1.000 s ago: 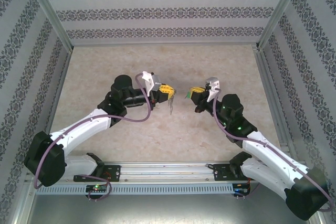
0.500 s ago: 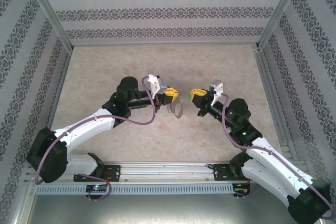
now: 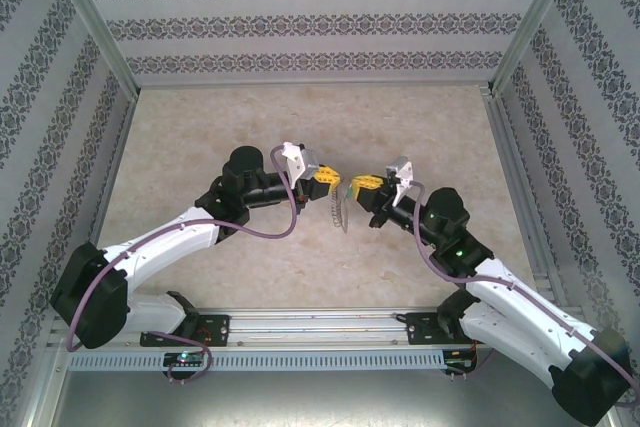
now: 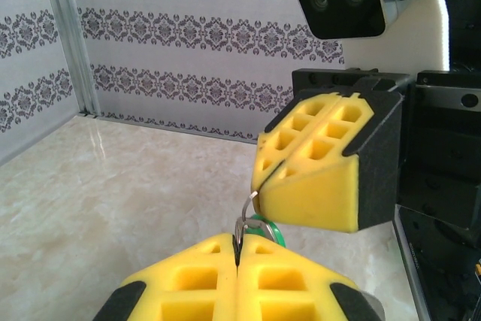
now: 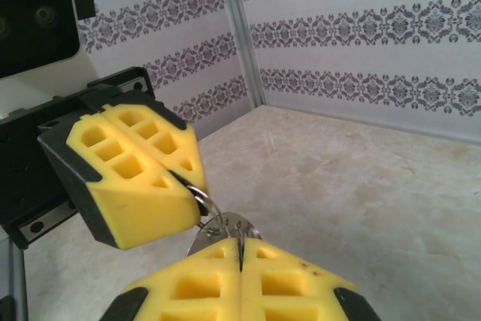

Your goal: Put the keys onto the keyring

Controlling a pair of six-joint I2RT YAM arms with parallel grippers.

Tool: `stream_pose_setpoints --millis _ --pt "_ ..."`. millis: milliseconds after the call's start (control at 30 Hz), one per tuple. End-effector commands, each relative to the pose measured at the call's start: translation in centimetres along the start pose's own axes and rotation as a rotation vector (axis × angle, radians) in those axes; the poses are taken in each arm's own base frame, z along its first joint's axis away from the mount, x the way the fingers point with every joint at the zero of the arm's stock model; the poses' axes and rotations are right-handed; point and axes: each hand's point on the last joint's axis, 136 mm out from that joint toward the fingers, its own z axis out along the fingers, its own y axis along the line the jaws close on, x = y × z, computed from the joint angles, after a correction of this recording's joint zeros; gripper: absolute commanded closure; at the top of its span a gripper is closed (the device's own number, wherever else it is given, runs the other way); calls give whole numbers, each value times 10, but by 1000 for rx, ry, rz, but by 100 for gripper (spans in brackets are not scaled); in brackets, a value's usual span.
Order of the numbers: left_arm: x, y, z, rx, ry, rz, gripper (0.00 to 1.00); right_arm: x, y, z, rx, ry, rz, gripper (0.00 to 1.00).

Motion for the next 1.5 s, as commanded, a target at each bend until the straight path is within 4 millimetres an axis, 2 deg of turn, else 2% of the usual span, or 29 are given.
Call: stream_pose_setpoints --millis 0,667,1200,1467 --pt "-15 -6 2 20 -34 43 100 -23 13 0 -38 -62 -54 100" --pt "-11 -9 4 33 -32 33 100 -37 29 4 -71 -88 -90 100" --pt "-16 -16 3 54 -41 39 100 -33 21 13 -38 -74 -99 100" --pt "-19 -19 1 64 -51 44 100 -30 4 12 20 -65 -87 100"
